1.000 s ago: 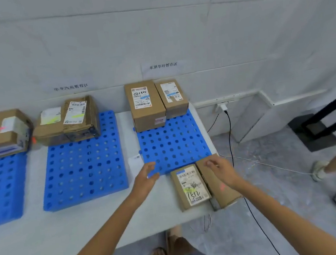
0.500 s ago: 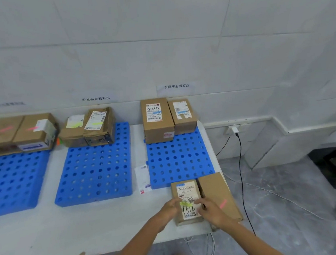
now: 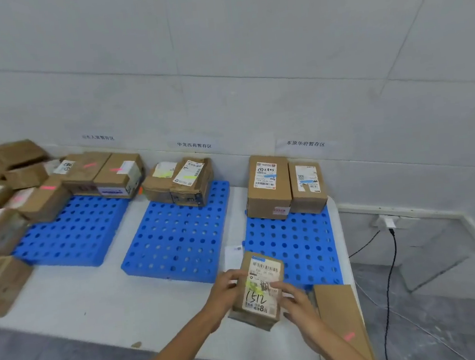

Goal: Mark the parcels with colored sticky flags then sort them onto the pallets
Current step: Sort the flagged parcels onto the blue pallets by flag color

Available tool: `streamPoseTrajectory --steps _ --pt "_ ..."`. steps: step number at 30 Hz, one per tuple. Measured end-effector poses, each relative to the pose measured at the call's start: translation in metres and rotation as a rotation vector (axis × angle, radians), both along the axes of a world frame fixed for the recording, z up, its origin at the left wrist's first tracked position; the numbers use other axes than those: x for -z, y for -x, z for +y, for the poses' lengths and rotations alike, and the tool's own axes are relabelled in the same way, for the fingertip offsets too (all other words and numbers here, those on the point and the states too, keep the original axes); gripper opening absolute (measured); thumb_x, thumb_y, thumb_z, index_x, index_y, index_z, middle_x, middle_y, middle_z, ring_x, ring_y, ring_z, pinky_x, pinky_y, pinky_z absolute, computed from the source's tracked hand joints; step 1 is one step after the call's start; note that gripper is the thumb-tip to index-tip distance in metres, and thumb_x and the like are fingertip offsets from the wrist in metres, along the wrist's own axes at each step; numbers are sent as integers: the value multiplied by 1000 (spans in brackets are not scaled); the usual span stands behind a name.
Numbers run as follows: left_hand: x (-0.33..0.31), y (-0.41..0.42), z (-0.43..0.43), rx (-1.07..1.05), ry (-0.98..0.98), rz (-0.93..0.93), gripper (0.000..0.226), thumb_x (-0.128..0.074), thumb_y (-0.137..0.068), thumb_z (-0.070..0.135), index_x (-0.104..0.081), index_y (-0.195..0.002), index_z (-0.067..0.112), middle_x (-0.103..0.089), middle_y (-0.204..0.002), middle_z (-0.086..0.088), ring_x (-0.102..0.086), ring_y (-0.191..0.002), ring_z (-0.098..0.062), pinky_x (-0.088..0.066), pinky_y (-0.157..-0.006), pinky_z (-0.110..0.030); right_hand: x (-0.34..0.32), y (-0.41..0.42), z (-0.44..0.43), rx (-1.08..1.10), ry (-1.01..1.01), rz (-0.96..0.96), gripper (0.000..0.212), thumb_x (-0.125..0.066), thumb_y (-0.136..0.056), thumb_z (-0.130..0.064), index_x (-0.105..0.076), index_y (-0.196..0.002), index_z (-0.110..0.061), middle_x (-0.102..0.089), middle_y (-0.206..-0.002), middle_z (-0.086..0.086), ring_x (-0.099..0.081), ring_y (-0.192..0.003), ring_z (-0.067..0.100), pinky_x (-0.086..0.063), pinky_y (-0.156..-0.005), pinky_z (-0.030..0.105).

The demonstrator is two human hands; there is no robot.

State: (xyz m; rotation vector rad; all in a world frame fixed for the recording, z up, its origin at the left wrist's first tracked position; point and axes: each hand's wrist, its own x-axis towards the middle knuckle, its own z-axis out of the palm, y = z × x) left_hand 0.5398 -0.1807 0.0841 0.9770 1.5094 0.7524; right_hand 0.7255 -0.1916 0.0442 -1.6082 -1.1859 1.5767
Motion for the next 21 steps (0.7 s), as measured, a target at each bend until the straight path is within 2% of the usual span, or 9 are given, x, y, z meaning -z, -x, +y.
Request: streamPoseTrajectory --steps 4,6,8,12,14,18,19,20,21 --pt "-27 32 42 -56 -124 35 20 -47 -95 7 -57 -105 21 -49 -127 -9 -55 -109 -18 -52 -80 -24 -27 37 46 -44 -125 28 29 -50 -93 -7 -65 -108 -28 -45 -126 5 -51 -117 22 -50 -95 40" --pt "-36 51 70 -59 -188 47 23 -49 -94 3 -57 -109 19 -49 -130 -11 -53 -115 -22 -53 -80 -27 -41 58 76 -52 -196 25 30 -49 -94 -6 -62 -113 -25 -42 -129 1 -46 -120 17 -49 -96 31" --pt "-43 69 104 -42 -232 79 25 -48 -94 2 -57 -112 16 -47 -131 -7 -50 -119 -21 -54 -79 -27 -58 77 109 -55 -256 25 30 -47 -95 -4 -59 -117 -21 -38 -129 -2 -42 -120 12 -49 -85 14" --pt "-47 100 178 68 -262 165 29 -47 -93 1 -56 -117 16 -49 -132 -3 -48 -121 -17 -53 -84 -31 -76 113 178 -35 -304 -44 31 -48 -94 -4 -58 -118 -21 -39 -132 2 -41 -122 16 -44 -88 14" --pt "-49 113 216 154 -270 218 32 -49 -91 1 -55 -118 17 -51 -131 -4 -51 -119 -20 -51 -91 -37 -79 131 214 -27 -304 -88 32 -48 -93 -2 -59 -118 -19 -43 -133 5 -46 -117 18 -44 -74 6" --pt "-38 132 291 286 -283 368 33 -51 -91 8 -55 -123 19 -54 -117 -3 -58 -86 -15 -50 -65 -26 -67 158 288 38 -294 -202 33 -48 -90 2 -61 -111 -20 -45 -133 8 -47 -115 15 -40 -76 10" --pt "-30 135 308 308 -288 412 34 -52 -91 10 -55 -123 22 -54 -122 -7 -59 -92 -18 -52 -71 -29 -62 162 304 46 -269 -218 34 -47 -89 3 -62 -108 -21 -44 -133 8 -48 -114 15 -42 -73 10" --pt "-24 139 324 331 -280 472 35 -52 -91 12 -55 -123 25 -49 -132 -9 -55 -110 -22 -50 -84 -31 -55 167 319 52 -235 -225 36 -45 -89 5 -61 -108 -20 -43 -132 7 -47 -112 15 -44 -69 9" --pt "-15 143 338 369 -268 549 36 -50 -92 14 -52 -126 26 -43 -141 -9 -40 -130 -24 -42 -99 -35 -47 172 332 46 -201 -246 37 -43 -89 6 -61 -110 -18 -42 -131 6 -47 -112 15 -46 -69 9"
